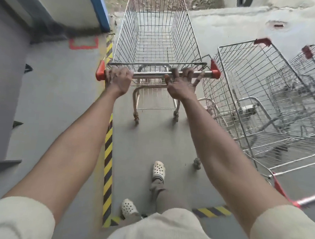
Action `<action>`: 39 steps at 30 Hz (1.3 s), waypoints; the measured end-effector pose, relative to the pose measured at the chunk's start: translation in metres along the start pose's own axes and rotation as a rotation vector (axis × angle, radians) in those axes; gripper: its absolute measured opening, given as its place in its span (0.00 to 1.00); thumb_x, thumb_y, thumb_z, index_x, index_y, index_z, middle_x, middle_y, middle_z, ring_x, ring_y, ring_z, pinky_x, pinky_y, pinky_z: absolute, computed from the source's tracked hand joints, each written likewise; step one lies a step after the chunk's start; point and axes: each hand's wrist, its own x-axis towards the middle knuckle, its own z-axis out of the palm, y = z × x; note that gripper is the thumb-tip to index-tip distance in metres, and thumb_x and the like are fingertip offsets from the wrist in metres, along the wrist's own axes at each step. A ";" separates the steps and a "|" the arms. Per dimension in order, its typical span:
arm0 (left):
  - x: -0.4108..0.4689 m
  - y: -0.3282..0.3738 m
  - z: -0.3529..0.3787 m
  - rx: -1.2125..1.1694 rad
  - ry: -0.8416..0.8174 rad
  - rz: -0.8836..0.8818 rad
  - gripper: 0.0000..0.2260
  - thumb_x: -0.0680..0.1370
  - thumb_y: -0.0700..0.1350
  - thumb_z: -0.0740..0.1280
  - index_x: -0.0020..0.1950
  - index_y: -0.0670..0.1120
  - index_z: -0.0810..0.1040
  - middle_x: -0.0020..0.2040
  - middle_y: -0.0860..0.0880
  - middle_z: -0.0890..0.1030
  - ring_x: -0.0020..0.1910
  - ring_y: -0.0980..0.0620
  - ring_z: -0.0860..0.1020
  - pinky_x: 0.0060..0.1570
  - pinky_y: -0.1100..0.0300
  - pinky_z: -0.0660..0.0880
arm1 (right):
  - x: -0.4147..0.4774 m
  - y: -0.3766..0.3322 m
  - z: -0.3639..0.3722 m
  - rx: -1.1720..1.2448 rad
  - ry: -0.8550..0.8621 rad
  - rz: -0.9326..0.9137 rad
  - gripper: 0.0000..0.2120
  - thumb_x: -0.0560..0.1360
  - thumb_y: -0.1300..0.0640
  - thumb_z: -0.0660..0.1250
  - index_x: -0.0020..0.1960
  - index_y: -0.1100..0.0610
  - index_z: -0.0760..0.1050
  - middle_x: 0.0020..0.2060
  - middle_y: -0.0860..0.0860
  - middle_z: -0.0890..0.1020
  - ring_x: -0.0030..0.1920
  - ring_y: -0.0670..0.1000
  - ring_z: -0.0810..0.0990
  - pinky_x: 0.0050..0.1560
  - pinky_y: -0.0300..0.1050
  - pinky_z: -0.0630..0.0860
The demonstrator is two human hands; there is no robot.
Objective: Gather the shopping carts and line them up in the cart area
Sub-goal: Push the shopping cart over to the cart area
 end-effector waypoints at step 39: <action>-0.382 -0.098 0.059 -0.081 0.100 0.150 0.20 0.79 0.53 0.44 0.48 0.49 0.74 0.50 0.48 0.76 0.56 0.45 0.70 0.61 0.50 0.58 | -0.377 0.012 0.086 -0.083 -0.020 -0.127 0.28 0.81 0.29 0.47 0.71 0.46 0.63 0.69 0.56 0.63 0.78 0.60 0.54 0.77 0.63 0.36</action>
